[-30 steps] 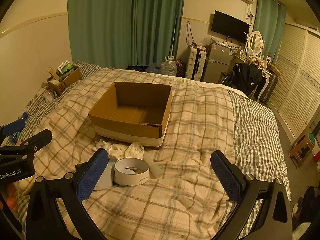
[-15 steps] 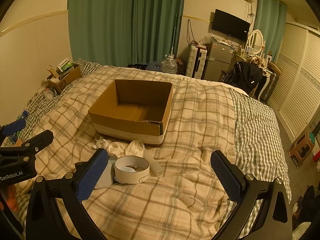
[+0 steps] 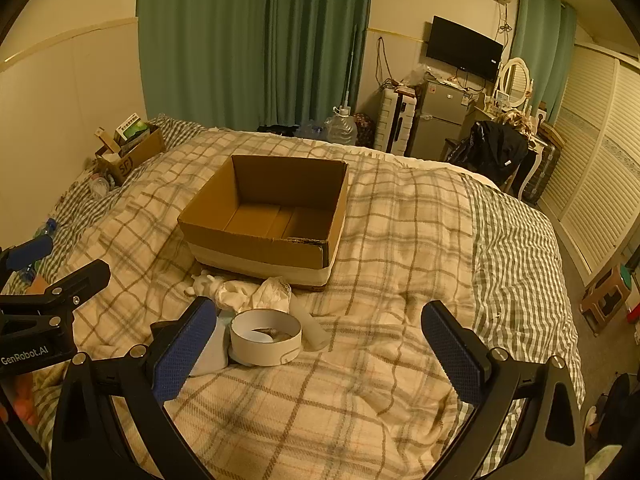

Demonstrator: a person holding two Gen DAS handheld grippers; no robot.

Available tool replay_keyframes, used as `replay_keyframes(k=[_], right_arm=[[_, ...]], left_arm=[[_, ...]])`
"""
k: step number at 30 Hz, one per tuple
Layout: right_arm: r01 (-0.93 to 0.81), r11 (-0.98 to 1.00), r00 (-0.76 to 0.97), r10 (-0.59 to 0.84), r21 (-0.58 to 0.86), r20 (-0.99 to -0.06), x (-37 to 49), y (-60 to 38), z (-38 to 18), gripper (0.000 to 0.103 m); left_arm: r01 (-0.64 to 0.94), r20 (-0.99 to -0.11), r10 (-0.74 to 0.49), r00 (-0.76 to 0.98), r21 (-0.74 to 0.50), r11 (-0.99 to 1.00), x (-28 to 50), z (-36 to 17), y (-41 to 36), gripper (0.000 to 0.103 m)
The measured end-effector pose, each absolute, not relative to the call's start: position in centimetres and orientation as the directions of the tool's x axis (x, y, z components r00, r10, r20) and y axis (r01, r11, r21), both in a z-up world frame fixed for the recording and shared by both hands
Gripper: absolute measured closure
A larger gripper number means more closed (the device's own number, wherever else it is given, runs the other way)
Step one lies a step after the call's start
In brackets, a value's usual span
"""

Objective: Organize objects

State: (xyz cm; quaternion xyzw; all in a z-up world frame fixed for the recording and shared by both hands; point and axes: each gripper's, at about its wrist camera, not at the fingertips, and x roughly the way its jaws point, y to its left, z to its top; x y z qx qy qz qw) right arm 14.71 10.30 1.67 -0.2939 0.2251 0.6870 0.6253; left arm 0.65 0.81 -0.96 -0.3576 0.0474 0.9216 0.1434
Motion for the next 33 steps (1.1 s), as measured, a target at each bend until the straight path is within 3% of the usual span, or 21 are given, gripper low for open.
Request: replay_keyframes(k=[33], right_arm=[[-0.996, -0.075, -0.015, 0.721, -0.056, -0.693, 15.0, 10.0, 1.2, 0.0]], left_arm=[[-0.473, -0.717, 0.318, -0.62, 0.018, -0.881, 1.3, -2.1, 2.3, 0.001]])
